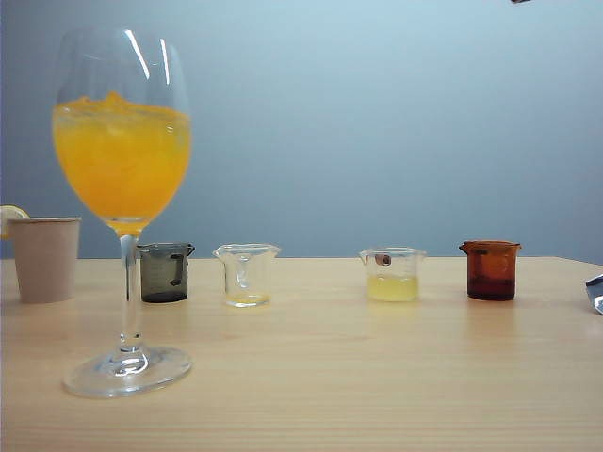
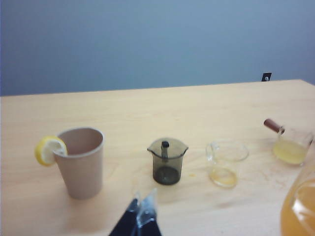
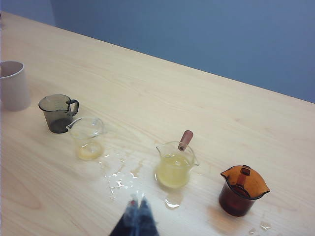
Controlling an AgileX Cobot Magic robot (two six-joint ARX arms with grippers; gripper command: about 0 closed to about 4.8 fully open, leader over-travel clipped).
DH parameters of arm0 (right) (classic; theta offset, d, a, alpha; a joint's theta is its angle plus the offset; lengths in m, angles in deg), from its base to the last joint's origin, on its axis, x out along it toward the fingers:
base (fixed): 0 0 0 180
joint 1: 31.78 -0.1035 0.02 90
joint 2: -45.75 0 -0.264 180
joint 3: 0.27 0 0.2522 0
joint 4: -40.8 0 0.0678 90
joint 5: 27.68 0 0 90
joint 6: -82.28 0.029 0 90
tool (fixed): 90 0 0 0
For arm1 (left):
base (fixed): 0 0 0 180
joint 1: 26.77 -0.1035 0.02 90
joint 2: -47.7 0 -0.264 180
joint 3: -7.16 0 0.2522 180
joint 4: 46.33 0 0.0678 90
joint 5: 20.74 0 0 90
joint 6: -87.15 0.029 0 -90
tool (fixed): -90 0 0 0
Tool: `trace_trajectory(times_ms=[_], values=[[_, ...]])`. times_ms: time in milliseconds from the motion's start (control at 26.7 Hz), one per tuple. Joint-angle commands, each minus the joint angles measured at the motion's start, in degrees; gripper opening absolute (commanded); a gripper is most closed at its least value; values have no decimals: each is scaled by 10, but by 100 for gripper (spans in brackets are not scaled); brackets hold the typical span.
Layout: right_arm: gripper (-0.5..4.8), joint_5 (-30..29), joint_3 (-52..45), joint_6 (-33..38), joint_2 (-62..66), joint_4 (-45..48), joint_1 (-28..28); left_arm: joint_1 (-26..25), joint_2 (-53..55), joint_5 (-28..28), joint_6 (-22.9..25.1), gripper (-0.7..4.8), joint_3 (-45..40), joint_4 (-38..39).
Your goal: Pick up the second measuring cup from the left, pour the orange juice inside into the goblet, and finally put the measuring cup back in its original place.
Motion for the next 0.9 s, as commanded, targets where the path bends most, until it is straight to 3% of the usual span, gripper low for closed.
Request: trace_trajectory(times_ms=[37, 187, 525, 900], values=[[-5, 1, 2, -1, 0, 9, 0, 0, 0, -15, -28, -5, -39, -75], [-5, 1, 2, -1, 0, 9, 0, 0, 0, -18, -52, -5, -65, -104], [-5, 1, 2, -1, 0, 9, 0, -2, 0, -7, -49, -5, -68, -122], [-5, 1, 2, -1, 0, 9, 0, -85, 0, -1, -4, -5, -69, -118]])
